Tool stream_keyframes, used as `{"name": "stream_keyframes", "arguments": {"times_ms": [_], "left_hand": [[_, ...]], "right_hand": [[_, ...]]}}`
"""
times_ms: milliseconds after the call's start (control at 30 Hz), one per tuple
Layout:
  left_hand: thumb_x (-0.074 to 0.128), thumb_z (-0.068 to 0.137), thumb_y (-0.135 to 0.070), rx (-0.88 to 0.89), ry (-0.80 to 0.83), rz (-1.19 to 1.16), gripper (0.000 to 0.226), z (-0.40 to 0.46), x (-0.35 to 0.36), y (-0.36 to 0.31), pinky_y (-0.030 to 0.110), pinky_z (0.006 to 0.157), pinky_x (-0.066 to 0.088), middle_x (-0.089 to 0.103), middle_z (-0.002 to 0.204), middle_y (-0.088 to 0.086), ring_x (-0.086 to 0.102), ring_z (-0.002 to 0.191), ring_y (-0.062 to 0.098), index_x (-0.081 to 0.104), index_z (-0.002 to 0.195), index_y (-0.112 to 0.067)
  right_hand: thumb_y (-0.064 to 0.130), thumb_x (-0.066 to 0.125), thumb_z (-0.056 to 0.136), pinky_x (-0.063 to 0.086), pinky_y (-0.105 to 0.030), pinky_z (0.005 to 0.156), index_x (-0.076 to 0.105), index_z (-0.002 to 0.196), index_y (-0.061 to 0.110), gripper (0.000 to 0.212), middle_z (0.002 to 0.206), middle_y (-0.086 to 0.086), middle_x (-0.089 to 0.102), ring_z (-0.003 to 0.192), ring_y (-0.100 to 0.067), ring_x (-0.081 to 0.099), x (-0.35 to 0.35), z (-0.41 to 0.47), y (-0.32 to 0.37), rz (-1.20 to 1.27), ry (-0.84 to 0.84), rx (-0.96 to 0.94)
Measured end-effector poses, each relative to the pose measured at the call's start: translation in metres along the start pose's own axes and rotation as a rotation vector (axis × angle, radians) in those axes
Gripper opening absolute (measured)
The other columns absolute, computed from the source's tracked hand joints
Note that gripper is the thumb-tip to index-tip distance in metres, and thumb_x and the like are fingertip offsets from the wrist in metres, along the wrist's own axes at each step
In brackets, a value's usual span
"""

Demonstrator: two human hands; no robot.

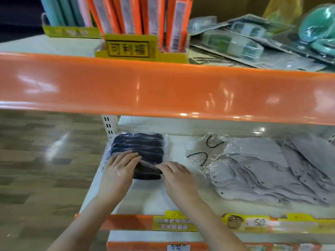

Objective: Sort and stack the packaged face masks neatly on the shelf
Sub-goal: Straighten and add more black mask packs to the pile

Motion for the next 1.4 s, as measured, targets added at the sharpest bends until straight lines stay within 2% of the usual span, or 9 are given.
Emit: {"name": "stream_keyframes", "arguments": {"times_ms": [133, 367, 633, 833, 933, 1000, 1133, 1233, 1400], "left_hand": [[0.041, 0.075, -0.006, -0.012, 0.020, -0.001, 0.041, -0.010, 0.011, 0.017, 0.035, 0.088, 0.040, 0.071, 0.105, 0.007, 0.065, 0.101, 0.027, 0.074, 0.099, -0.005], [0.076, 0.040, 0.010, -0.140, 0.177, -0.002, 0.062, -0.034, 0.033, 0.039, 0.035, 0.085, 0.034, 0.070, 0.107, 0.010, 0.066, 0.102, 0.033, 0.074, 0.099, -0.008], [0.041, 0.072, -0.031, -0.225, 0.269, -0.025, 0.045, -0.038, 0.038, 0.031, 0.040, 0.081, 0.050, 0.067, 0.111, 0.006, 0.063, 0.104, 0.027, 0.072, 0.099, -0.013], [0.038, 0.087, -0.052, -0.232, 0.246, 0.050, 0.046, -0.035, 0.033, 0.029, 0.039, 0.072, 0.051, 0.068, 0.101, 0.001, 0.064, 0.092, 0.025, 0.072, 0.088, -0.020], [0.046, 0.088, -0.038, -0.233, 0.171, 0.077, 0.032, -0.017, 0.030, 0.034, 0.038, 0.060, 0.050, 0.065, 0.084, 0.001, 0.064, 0.075, 0.027, 0.069, 0.085, -0.016], [0.070, 0.078, -0.021, -0.209, 0.113, 0.111, 0.015, -0.001, 0.031, 0.040, 0.039, 0.060, 0.051, 0.067, 0.086, 0.004, 0.066, 0.077, 0.029, 0.070, 0.091, -0.012], [0.085, 0.066, -0.017, -0.170, 0.134, 0.128, 0.035, 0.018, 0.045, 0.048, 0.040, 0.066, 0.054, 0.070, 0.095, 0.006, 0.068, 0.089, 0.029, 0.072, 0.097, -0.010], [0.087, 0.065, -0.024, -0.193, 0.146, 0.148, 0.036, 0.015, 0.058, 0.049, 0.041, 0.067, 0.053, 0.068, 0.091, 0.009, 0.066, 0.084, 0.032, 0.071, 0.093, -0.008], [0.085, 0.065, -0.021, -0.211, 0.002, 0.149, 0.035, 0.003, 0.061, 0.046, 0.043, 0.066, 0.049, 0.061, 0.085, 0.013, 0.060, 0.078, 0.035, 0.066, 0.089, -0.004]], "right_hand": [[0.007, 0.034, 0.065, 0.054, -0.027, 0.075, 0.071, 0.099, 0.017, 0.052, 0.095, 0.002, 0.066, 0.086, -0.020, 0.065, 0.015, 0.013, 0.012, -0.056, 0.005, -0.005], [0.017, 0.060, 0.063, 0.055, -0.029, 0.077, 0.069, 0.104, 0.021, 0.042, 0.104, 0.004, 0.062, 0.092, -0.017, 0.064, 0.050, 0.004, 0.014, -0.028, 0.098, 0.083], [0.055, 0.042, 0.080, 0.051, -0.027, 0.083, 0.069, 0.099, 0.027, 0.043, 0.108, 0.007, 0.062, 0.099, -0.013, 0.060, 0.051, 0.004, 0.024, -0.072, 0.028, 0.163], [0.045, 0.042, 0.087, 0.051, -0.027, 0.087, 0.068, 0.101, 0.026, 0.036, 0.112, 0.008, 0.061, 0.104, -0.011, 0.056, 0.050, 0.002, 0.022, -0.046, -0.021, 0.139], [0.047, 0.039, 0.089, 0.049, -0.026, 0.086, 0.070, 0.100, 0.028, 0.038, 0.112, 0.011, 0.062, 0.104, -0.009, 0.056, 0.051, 0.001, 0.019, -0.022, -0.033, 0.174], [0.043, 0.039, 0.089, 0.050, -0.025, 0.086, 0.069, 0.102, 0.029, 0.035, 0.112, 0.012, 0.061, 0.105, -0.008, 0.055, 0.054, -0.001, 0.019, -0.035, -0.005, 0.158], [0.036, 0.038, 0.085, 0.049, -0.025, 0.085, 0.066, 0.104, 0.031, 0.034, 0.114, 0.013, 0.058, 0.106, -0.007, 0.055, 0.055, 0.000, 0.019, -0.070, 0.029, 0.138], [0.028, 0.057, 0.081, 0.050, -0.026, 0.082, 0.066, 0.101, 0.030, 0.022, 0.110, 0.012, 0.059, 0.104, -0.008, 0.056, 0.059, 0.001, 0.018, -0.051, 0.037, 0.141], [0.010, 0.085, 0.057, 0.052, -0.028, 0.063, 0.066, 0.092, 0.026, 0.043, 0.088, 0.010, 0.062, 0.078, -0.015, 0.064, 0.056, 0.032, 0.014, 0.024, 0.017, 0.235]]}}
Point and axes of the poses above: each hand's wrist, its own z-axis towards the middle knuckle, its own x-axis out of the palm, y = z × x, the point moved 7 cm from there along z, towards the middle knuckle
